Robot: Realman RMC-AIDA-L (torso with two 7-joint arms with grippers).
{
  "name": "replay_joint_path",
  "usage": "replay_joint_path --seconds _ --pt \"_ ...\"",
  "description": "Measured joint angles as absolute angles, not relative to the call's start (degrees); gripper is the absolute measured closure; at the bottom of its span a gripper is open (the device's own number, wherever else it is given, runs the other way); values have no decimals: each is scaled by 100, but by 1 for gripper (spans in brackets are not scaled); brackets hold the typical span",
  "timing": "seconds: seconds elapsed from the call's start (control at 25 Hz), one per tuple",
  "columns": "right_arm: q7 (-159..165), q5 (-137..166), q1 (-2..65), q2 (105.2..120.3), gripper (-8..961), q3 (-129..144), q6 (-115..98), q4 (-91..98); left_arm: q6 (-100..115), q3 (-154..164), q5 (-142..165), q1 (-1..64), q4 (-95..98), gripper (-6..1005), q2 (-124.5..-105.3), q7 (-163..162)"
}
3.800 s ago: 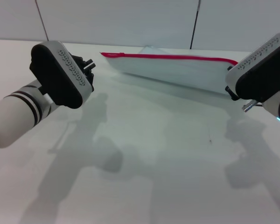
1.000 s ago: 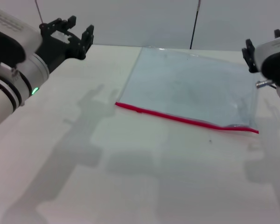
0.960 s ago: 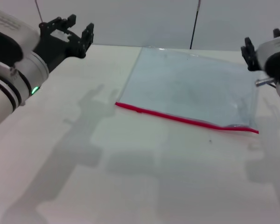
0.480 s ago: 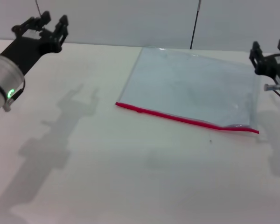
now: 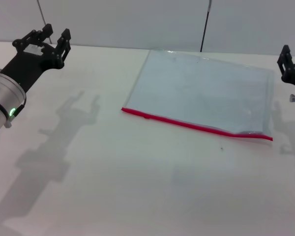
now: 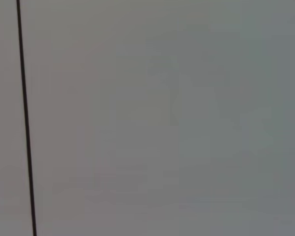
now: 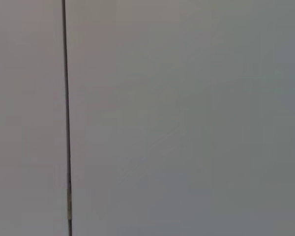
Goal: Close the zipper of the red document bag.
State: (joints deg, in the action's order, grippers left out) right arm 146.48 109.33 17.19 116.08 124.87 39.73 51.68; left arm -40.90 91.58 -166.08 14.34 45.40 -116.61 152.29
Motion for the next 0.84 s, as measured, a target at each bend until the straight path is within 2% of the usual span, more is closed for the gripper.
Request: replay_joint_path --seconds 0.84 --pt "14743 10921 1864 11619 348 12533 4015 4957 -4122 9114 -16620 1558 4366 570 -11663 15187"
